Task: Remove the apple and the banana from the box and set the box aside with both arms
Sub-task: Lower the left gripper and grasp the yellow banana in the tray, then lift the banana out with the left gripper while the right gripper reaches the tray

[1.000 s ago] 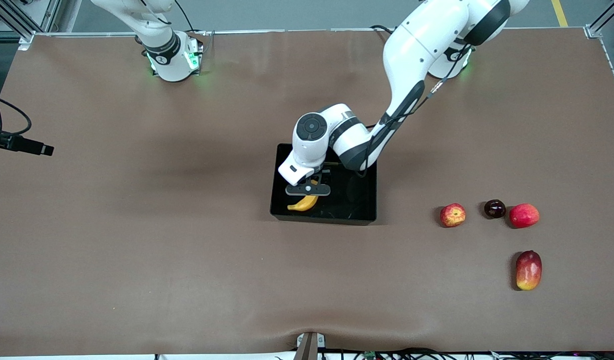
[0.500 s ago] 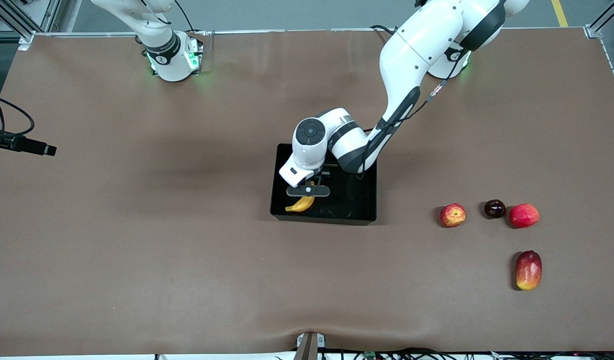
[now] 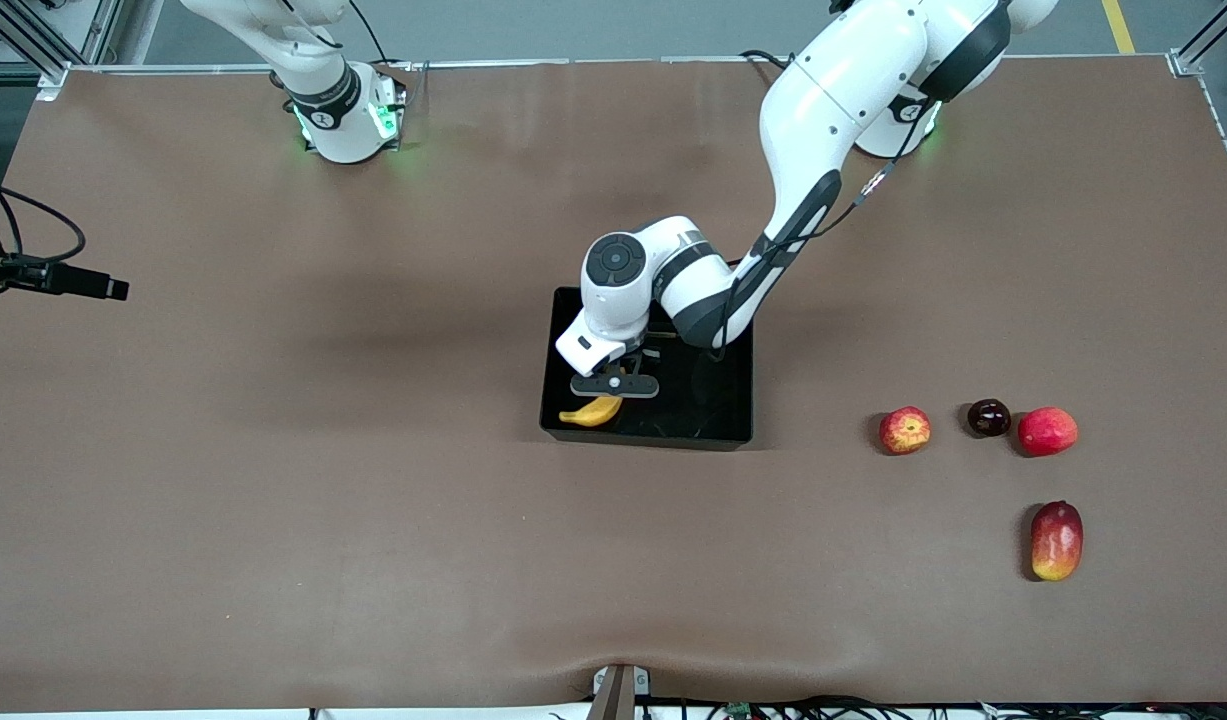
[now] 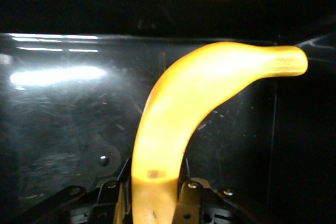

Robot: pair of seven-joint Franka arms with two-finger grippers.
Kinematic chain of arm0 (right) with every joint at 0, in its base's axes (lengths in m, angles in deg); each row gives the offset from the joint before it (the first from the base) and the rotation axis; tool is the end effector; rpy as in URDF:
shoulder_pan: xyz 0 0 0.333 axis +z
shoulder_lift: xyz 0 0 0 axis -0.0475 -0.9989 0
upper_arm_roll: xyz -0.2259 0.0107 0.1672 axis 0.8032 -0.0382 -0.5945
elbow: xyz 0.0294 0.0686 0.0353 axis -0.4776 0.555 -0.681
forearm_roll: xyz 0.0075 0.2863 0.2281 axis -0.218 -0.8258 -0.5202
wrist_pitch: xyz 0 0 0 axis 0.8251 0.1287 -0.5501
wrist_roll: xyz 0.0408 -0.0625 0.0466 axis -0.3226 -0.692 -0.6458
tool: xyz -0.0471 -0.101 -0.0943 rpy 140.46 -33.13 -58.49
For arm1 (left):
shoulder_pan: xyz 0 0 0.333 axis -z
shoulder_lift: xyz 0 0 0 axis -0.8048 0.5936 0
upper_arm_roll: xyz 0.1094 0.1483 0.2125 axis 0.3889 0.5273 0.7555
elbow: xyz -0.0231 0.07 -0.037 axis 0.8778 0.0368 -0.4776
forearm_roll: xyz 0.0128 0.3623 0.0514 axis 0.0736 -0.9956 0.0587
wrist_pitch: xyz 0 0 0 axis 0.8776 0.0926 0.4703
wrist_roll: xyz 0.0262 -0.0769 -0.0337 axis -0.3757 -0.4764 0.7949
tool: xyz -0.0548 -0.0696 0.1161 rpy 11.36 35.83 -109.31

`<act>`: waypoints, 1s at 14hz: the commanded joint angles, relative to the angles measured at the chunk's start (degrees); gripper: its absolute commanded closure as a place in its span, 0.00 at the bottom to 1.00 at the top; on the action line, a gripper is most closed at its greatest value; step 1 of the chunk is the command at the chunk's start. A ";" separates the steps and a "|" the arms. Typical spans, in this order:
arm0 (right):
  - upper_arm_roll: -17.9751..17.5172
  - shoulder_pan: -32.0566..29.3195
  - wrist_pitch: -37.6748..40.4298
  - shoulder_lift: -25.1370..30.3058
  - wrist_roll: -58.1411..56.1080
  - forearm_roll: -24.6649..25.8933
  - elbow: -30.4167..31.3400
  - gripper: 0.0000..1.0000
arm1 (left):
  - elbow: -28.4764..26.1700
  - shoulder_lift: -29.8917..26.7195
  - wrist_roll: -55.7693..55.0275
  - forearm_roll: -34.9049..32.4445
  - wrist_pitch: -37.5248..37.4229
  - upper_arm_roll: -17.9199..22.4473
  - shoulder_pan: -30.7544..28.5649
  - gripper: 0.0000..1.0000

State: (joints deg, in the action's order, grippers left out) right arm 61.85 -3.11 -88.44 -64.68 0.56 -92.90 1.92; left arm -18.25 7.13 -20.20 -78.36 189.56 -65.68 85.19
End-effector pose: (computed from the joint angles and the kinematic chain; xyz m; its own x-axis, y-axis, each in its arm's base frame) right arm 0.5327 -0.0724 0.4887 0.9371 -0.1818 -0.2980 -0.2133 -0.9740 -0.0768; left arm 0.4773 -0.4940 0.1718 0.9967 -0.0334 0.0733 -0.0337 -0.9994 0.0025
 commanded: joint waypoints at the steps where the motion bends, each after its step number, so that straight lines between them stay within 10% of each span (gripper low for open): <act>1: -0.01 0.12 0.64 -0.62 -1.04 -1.07 0.15 0.00 | 0.26 -6.21 -0.32 -1.09 -7.11 0.08 -0.22 1.00; 14: -0.19 19.79 -9.18 -5.62 9.04 -9.41 2.96 0.00 | 0.08 -19.06 32.25 0.67 -20.58 0.51 -25.34 1.00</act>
State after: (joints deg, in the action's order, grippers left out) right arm 61.11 13.81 -94.62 -68.36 5.27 -100.56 5.09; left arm -16.98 -11.01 6.94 -77.80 169.53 -65.06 62.56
